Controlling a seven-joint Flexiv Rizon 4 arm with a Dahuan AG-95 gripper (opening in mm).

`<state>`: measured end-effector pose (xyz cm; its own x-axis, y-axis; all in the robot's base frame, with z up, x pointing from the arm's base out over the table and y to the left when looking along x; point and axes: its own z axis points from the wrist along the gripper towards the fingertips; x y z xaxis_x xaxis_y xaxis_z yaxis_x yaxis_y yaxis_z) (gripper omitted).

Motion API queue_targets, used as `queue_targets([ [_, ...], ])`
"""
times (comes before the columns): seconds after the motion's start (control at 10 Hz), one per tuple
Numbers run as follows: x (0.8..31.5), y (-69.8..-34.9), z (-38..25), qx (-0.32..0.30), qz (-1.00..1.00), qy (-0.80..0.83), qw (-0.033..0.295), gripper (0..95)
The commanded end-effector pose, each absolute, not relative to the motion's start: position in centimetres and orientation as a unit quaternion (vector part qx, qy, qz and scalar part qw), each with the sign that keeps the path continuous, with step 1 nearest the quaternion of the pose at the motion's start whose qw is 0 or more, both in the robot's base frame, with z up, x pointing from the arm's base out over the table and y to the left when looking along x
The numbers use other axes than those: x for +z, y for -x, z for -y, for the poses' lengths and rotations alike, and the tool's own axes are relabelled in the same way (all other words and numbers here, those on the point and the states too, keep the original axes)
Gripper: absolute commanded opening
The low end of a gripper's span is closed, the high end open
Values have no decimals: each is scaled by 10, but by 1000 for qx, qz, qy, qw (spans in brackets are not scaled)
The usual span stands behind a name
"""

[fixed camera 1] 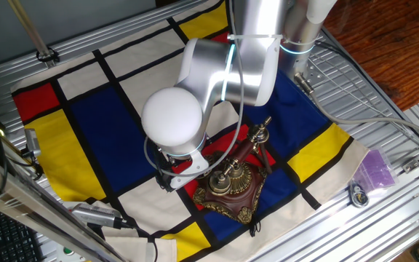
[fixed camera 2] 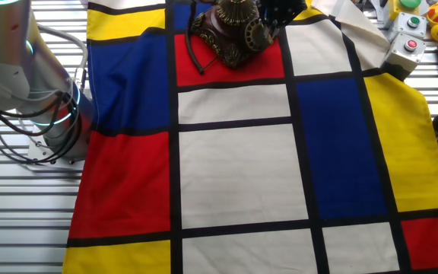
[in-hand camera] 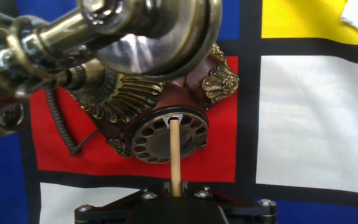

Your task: Dial a number on an old rotary phone

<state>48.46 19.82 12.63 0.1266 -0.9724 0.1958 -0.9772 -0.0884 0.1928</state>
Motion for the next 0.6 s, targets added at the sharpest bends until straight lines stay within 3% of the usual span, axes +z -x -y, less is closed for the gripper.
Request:
queue_targets([
  [0.1,127,-486,-199,10,664,-734,143,0],
  [0.6,125,-487,-204,8,669,-728,148,0],
])
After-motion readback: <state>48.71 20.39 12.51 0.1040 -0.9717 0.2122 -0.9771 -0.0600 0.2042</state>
